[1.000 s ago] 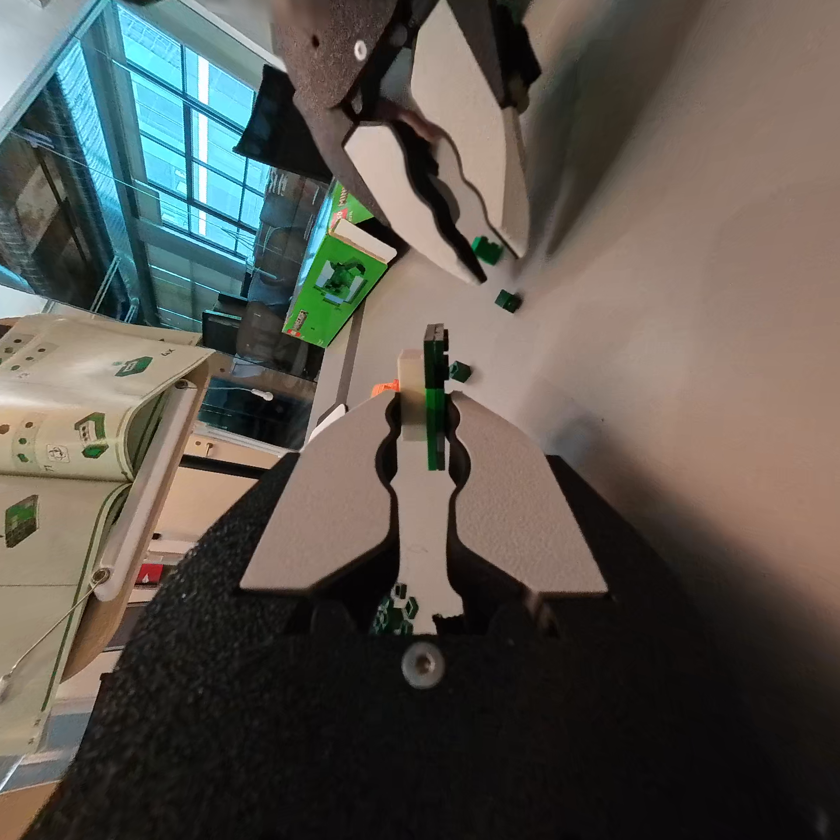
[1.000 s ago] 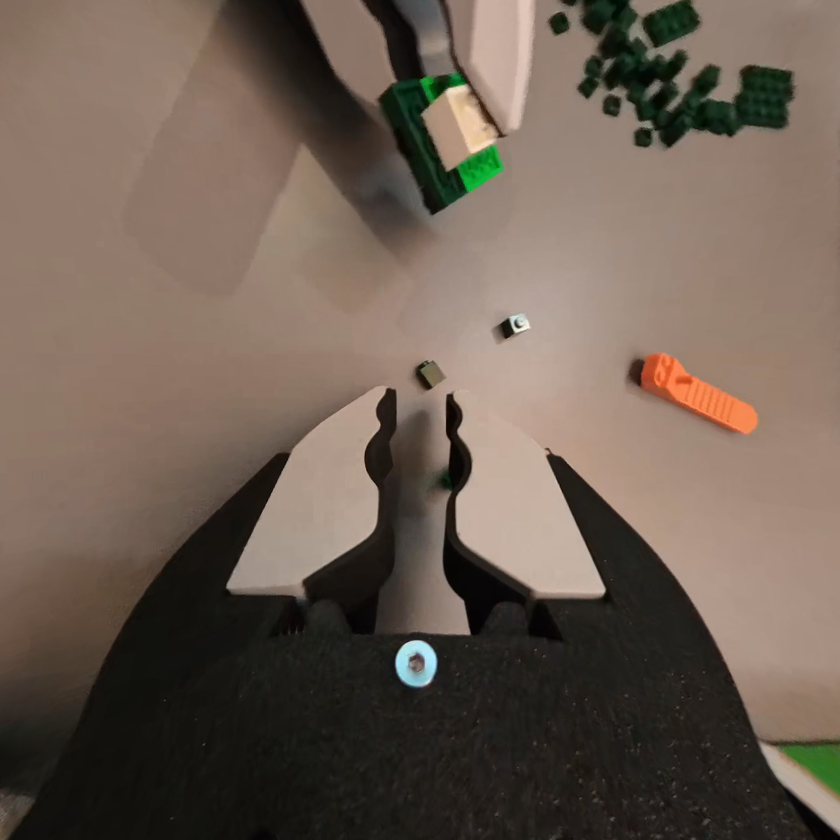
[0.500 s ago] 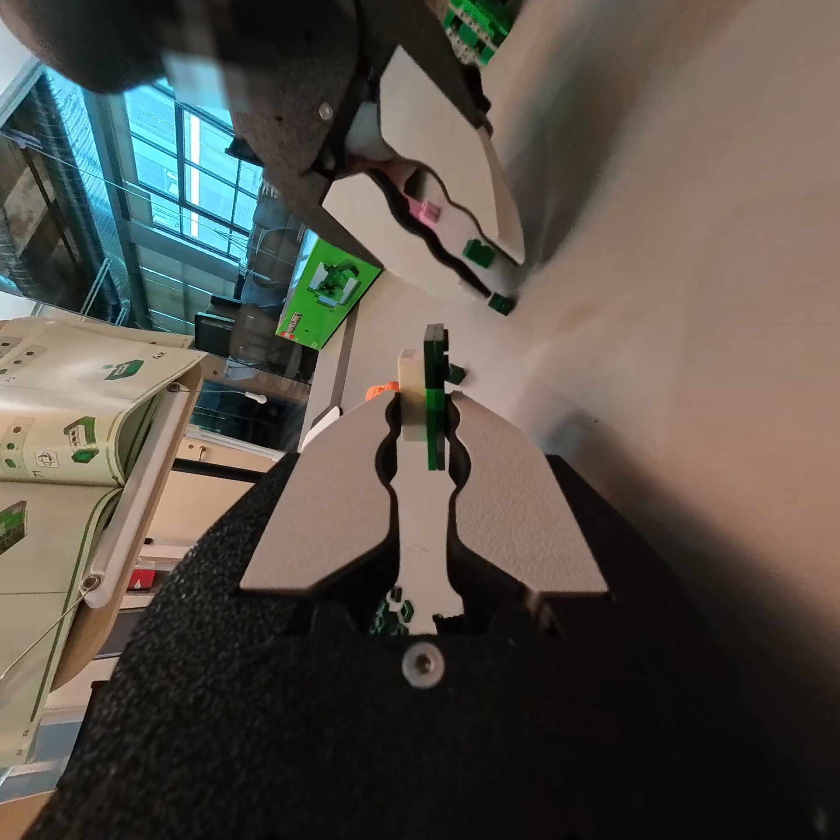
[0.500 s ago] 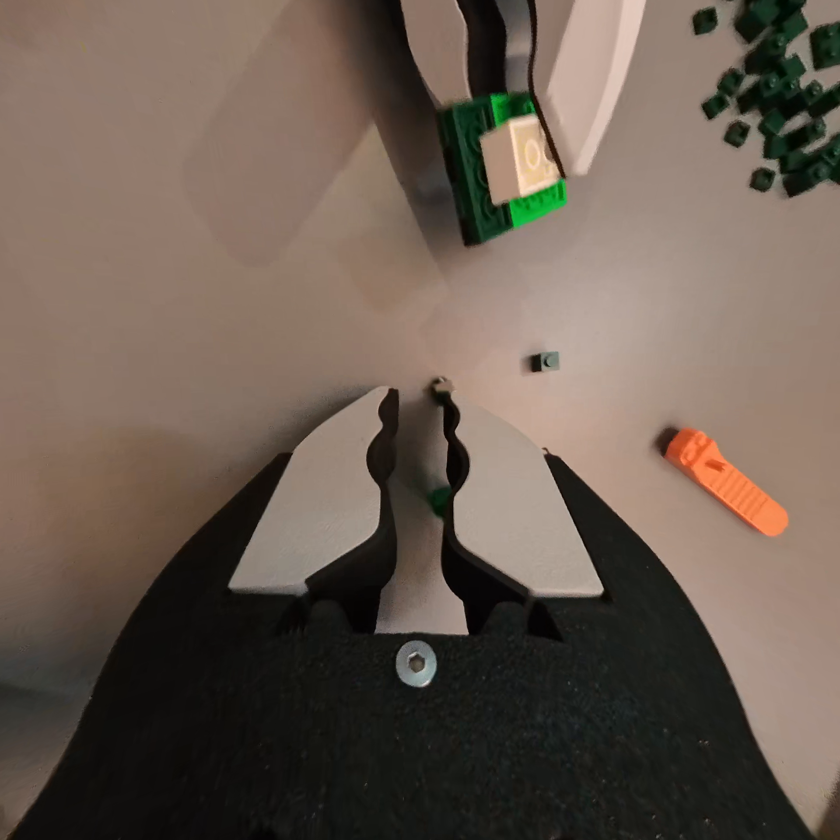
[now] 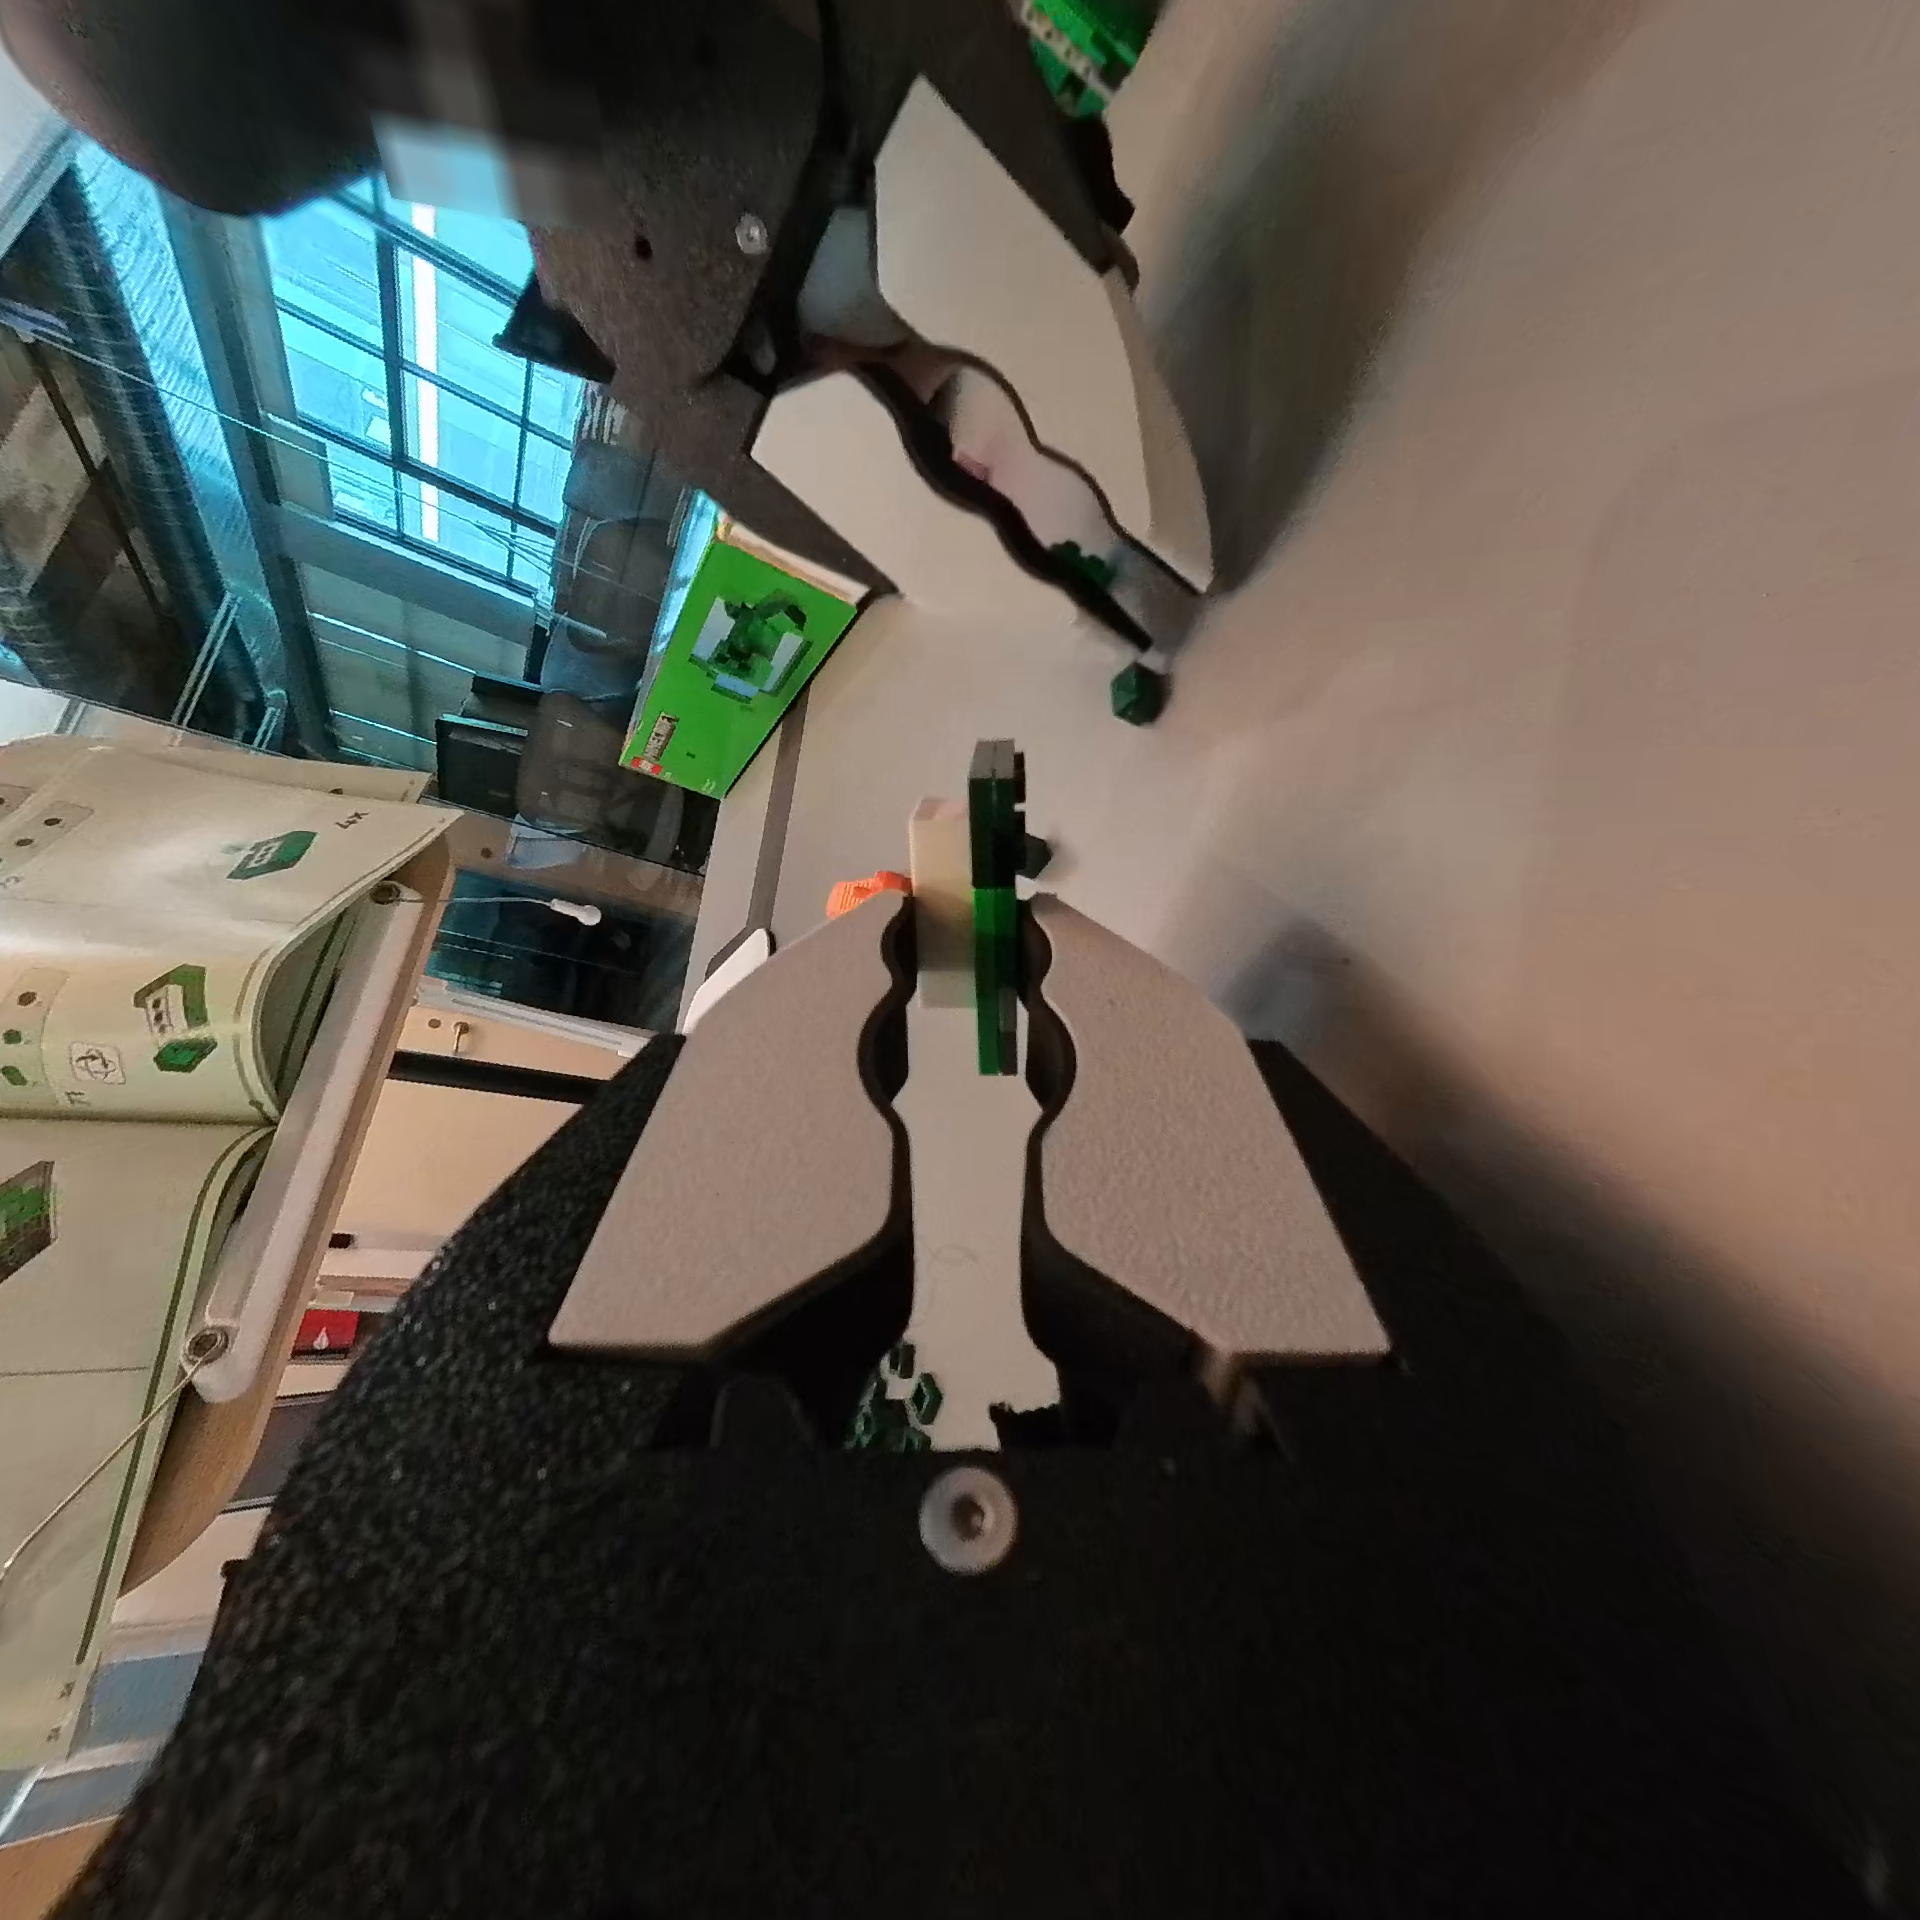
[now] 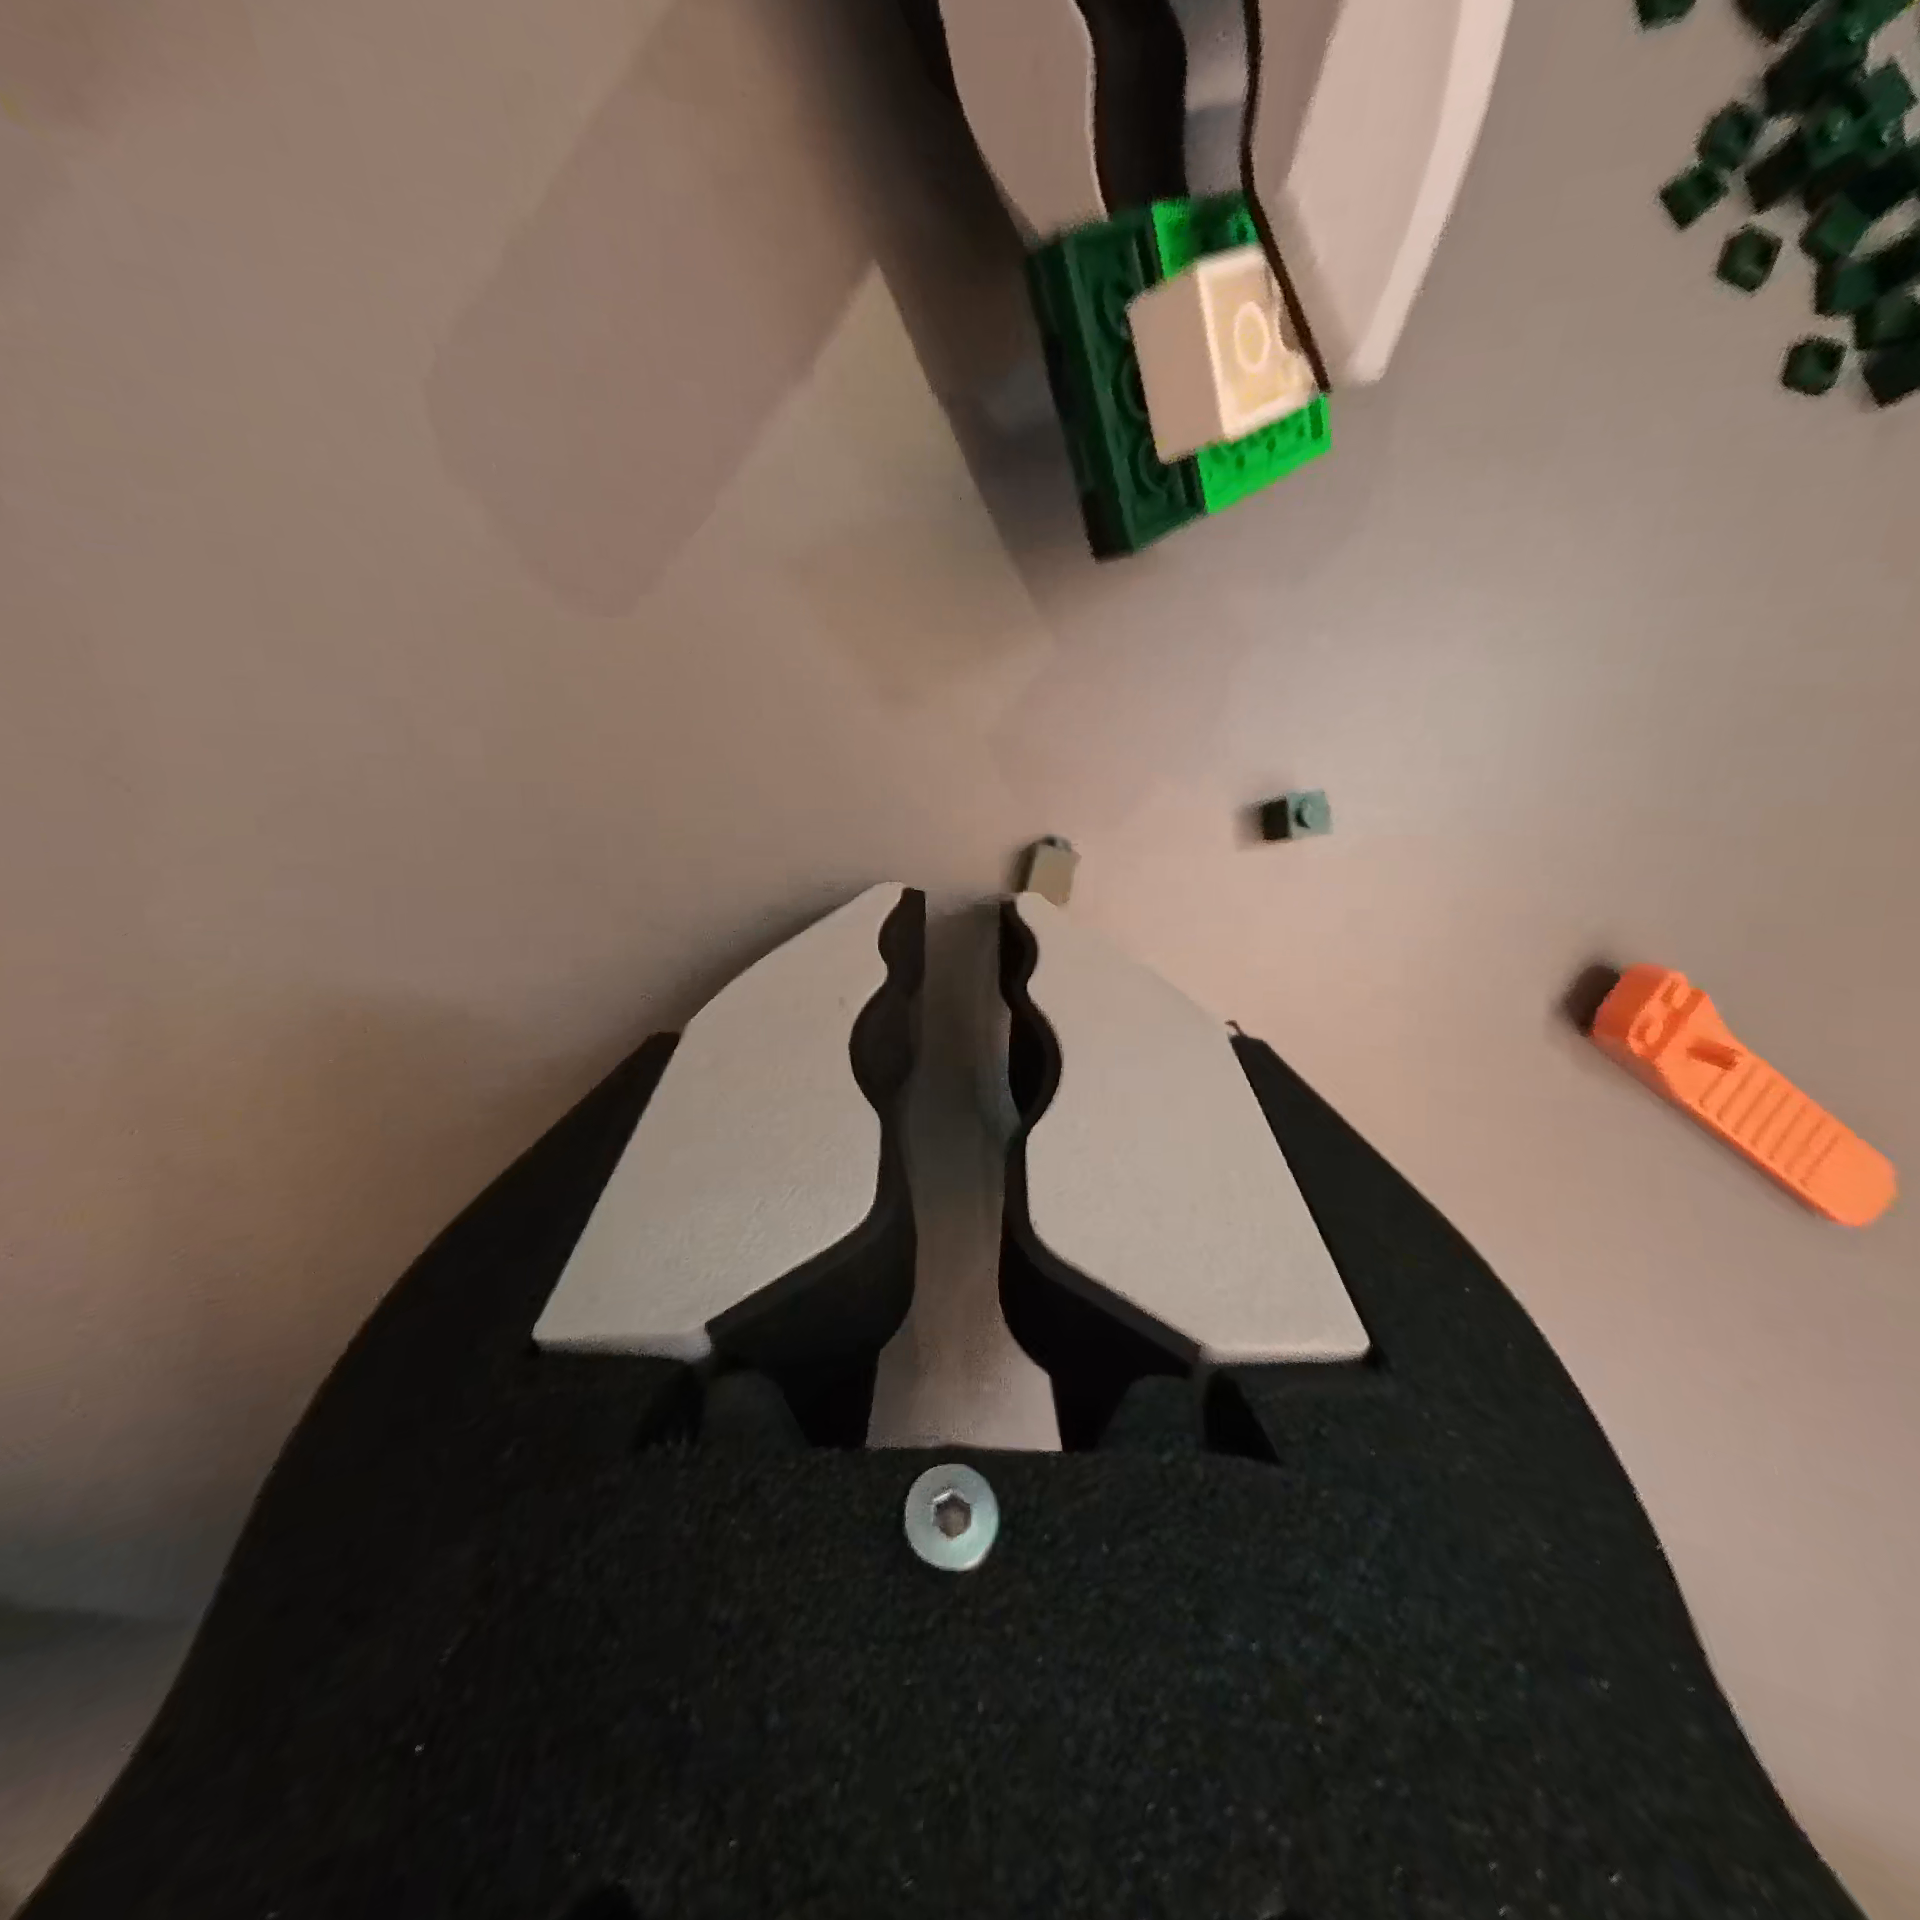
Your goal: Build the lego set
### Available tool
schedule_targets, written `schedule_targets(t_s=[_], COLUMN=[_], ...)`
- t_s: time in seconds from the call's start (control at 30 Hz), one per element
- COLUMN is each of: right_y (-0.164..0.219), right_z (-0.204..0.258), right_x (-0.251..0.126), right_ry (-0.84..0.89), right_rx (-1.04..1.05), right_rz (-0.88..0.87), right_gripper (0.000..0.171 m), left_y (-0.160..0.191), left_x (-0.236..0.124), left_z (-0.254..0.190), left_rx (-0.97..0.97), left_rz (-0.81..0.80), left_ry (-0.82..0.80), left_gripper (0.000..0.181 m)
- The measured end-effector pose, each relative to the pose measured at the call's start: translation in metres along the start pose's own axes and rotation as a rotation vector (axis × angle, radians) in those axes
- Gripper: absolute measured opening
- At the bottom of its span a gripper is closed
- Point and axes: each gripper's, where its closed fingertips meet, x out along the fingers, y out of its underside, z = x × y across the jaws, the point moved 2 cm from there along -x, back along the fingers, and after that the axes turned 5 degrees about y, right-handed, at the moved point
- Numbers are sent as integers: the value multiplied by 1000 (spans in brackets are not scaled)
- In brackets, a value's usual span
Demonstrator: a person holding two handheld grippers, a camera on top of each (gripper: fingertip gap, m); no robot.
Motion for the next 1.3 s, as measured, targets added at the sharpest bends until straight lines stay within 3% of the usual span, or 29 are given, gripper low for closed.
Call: schedule_targets(t_s=[0.63,0.77,1.0,1.1,1.17,1.3], right_y=[2,10,40,54,49,10], right_z=[-10,-4,16,16,16,9], right_x=[5,-7,-40,-48,-50,-56], right_ry=[90,44,-42,-5,-2,89], right_rx=[146,202,355,317,321,306], right_rz=[-23,153,662,808,754,464], right_gripper=[8,8,8,7,8,8], left_y=[1,0,0,0,0,-1], left_x=[2,2,1,1,1,4], left_z=[0,-1,0,1,0,-6], left_rx=[13,25,30,35,46,102], left_rz=[13,15,14,15,20,44], left_ry=[4,5,-4,-7,-5,15], left_gripper=[17,17,17,17,17,17])
